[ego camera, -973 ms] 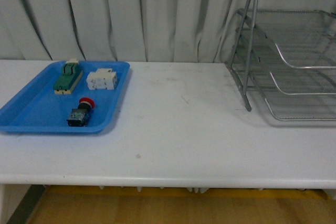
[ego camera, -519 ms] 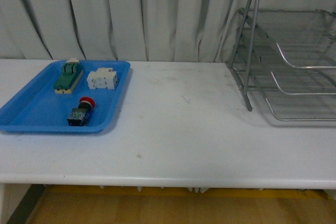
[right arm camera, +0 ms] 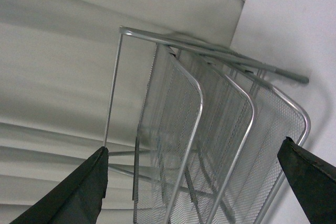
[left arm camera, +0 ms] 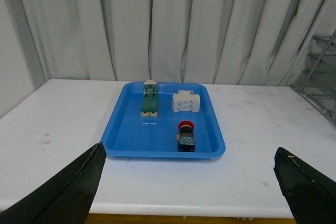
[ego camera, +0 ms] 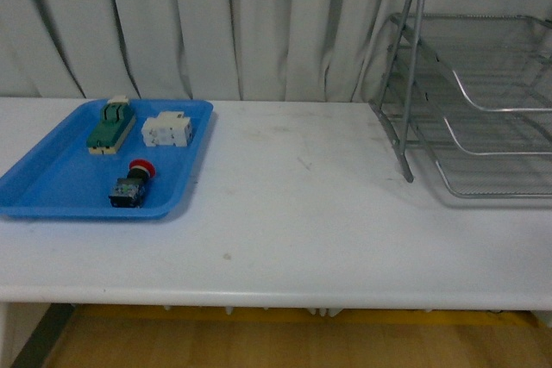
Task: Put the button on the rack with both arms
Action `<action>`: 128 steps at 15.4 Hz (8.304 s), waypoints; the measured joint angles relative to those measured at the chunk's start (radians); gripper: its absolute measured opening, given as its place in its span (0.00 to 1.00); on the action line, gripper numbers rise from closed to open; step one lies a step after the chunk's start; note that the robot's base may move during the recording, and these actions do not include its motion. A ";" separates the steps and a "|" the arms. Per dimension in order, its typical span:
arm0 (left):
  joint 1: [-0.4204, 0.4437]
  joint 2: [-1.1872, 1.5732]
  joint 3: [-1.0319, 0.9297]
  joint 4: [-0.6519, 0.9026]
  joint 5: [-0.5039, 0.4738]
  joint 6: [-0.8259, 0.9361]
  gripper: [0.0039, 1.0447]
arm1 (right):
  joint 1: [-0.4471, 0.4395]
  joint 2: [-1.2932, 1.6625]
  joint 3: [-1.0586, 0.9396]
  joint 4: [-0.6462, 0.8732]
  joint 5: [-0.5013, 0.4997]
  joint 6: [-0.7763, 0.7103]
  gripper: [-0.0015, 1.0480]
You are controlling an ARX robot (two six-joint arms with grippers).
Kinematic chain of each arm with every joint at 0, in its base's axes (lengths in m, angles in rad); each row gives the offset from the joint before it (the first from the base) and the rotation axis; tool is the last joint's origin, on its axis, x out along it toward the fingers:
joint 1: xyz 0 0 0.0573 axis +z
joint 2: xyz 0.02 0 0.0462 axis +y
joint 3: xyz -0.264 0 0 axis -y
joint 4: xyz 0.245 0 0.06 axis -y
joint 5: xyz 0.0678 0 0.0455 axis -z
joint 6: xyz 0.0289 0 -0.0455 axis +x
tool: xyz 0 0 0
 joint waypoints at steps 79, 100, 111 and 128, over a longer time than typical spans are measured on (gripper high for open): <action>0.000 0.000 0.000 0.000 0.000 0.000 0.94 | 0.046 -0.202 -0.352 -0.100 -0.078 -0.045 0.85; 0.000 0.000 0.000 0.001 -0.001 0.000 0.94 | 0.606 -1.943 -0.630 -1.274 0.481 -1.251 0.02; 0.000 0.000 0.000 0.000 0.000 0.000 0.94 | 0.606 -1.945 -0.630 -1.268 0.480 -1.254 0.93; -0.100 1.553 0.828 0.232 0.081 -0.183 0.94 | 0.606 -1.945 -0.630 -1.269 0.480 -1.254 0.94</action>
